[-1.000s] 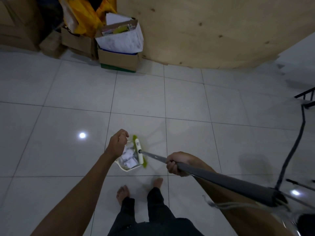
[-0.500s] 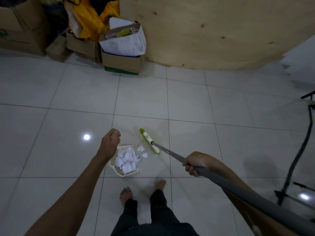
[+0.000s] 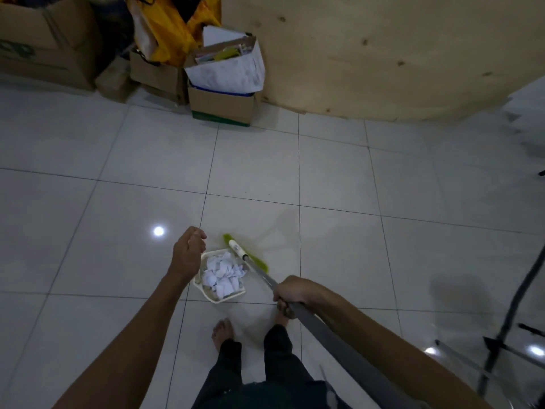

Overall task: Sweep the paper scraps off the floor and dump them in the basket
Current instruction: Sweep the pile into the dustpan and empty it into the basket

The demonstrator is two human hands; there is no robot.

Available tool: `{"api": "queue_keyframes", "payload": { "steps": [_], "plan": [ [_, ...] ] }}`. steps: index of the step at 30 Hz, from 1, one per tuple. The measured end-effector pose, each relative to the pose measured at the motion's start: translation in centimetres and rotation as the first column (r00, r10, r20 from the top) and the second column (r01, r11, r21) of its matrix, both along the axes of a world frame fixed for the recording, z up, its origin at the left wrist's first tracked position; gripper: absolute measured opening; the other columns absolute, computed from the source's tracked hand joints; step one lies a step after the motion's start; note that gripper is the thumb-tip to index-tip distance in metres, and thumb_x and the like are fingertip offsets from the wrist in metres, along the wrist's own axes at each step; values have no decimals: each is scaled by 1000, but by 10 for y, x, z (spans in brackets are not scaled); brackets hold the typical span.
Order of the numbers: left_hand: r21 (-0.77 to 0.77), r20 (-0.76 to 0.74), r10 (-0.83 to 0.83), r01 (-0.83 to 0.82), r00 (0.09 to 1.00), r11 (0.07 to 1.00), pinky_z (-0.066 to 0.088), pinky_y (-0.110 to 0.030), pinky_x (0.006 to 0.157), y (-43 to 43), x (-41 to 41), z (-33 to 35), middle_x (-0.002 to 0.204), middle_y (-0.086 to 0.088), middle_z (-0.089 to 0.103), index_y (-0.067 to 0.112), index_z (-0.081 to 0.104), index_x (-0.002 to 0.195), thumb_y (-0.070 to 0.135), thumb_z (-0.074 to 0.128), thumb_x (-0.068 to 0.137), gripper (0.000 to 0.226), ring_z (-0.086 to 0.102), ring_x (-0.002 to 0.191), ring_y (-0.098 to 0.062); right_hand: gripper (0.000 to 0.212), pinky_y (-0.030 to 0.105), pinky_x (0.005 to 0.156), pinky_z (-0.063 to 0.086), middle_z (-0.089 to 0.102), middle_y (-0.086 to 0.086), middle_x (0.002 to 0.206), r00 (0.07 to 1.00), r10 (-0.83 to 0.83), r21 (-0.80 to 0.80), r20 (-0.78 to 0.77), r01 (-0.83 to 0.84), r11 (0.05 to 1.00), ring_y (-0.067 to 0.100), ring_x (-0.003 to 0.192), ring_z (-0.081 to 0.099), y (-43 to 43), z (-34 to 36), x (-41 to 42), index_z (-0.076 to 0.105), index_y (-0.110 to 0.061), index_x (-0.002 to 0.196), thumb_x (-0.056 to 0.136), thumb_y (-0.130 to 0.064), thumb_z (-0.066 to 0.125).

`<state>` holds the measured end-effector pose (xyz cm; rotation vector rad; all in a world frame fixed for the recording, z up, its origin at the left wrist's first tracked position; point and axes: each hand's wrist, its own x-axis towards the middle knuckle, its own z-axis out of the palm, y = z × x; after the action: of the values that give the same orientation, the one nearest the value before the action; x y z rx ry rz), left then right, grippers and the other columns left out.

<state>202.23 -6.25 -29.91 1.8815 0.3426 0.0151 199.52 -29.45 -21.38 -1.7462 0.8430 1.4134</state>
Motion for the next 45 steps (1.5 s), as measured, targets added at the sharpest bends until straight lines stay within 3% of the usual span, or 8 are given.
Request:
{"api": "queue_keyframes", "payload": {
  "steps": [9,14,18,22,32,37,40,45],
  "plan": [
    [-25,-18,28,-29,999,999,38,-27,57,11,-11,-6,63,-11,51,3,54,81,25,27,83,35,46,59,-20,26,12,27,27,39,-5,34,994,-79,38,-82,82,996,4,24,33,-28,50,4,41,-10,72,98,-9,38],
    [-29,0,23,-23,1000,999,38,-29,59,13,-17,-7,63,-10,51,5,54,80,26,28,84,34,47,59,-20,15,14,29,29,42,-3,43,998,-56,0,-25,56,998,5,28,34,-52,67,5,44,-7,83,97,-8,40],
    [-60,18,4,-3,1000,998,38,-29,59,11,-21,-8,63,-9,49,14,52,74,39,28,78,35,45,59,-20,13,15,33,31,44,1,54,997,34,-96,71,-27,995,7,33,37,-55,58,-8,49,-5,81,93,-6,45],
    [-74,15,11,-10,1000,997,35,-26,56,9,-24,-9,61,-10,48,9,53,77,42,28,75,42,45,58,-20,13,18,39,35,48,7,57,988,57,-143,143,-37,989,13,42,42,-40,28,-29,53,-1,80,89,-2,44],
    [-80,36,10,-7,999,997,37,-30,58,6,-27,-8,61,-12,49,19,52,74,41,28,77,33,44,57,-21,22,18,39,39,51,5,57,998,-53,-17,28,53,998,11,39,45,10,1,-56,58,5,105,86,-4,50],
    [-60,52,4,-1,999,998,38,-28,58,4,-29,-5,62,-6,51,22,52,73,40,27,77,31,46,57,-19,15,15,30,30,41,3,54,994,-104,81,-24,105,991,6,27,38,12,26,-39,50,-1,80,91,1,40],
    [-50,46,12,-9,999,999,38,-28,58,7,-32,-5,62,-9,52,20,53,75,41,26,78,34,46,58,-20,20,13,27,27,40,-1,39,987,-150,64,-60,154,986,5,24,35,0,48,-29,45,-6,75,93,-1,38],
    [-58,26,45,-44,999,997,38,-25,55,15,-36,-2,62,-7,52,14,54,78,41,29,75,37,46,57,-16,26,12,28,30,40,-4,41,973,-195,45,-124,202,978,4,28,36,-34,74,-17,43,-11,70,96,-8,39]
  ]
}}
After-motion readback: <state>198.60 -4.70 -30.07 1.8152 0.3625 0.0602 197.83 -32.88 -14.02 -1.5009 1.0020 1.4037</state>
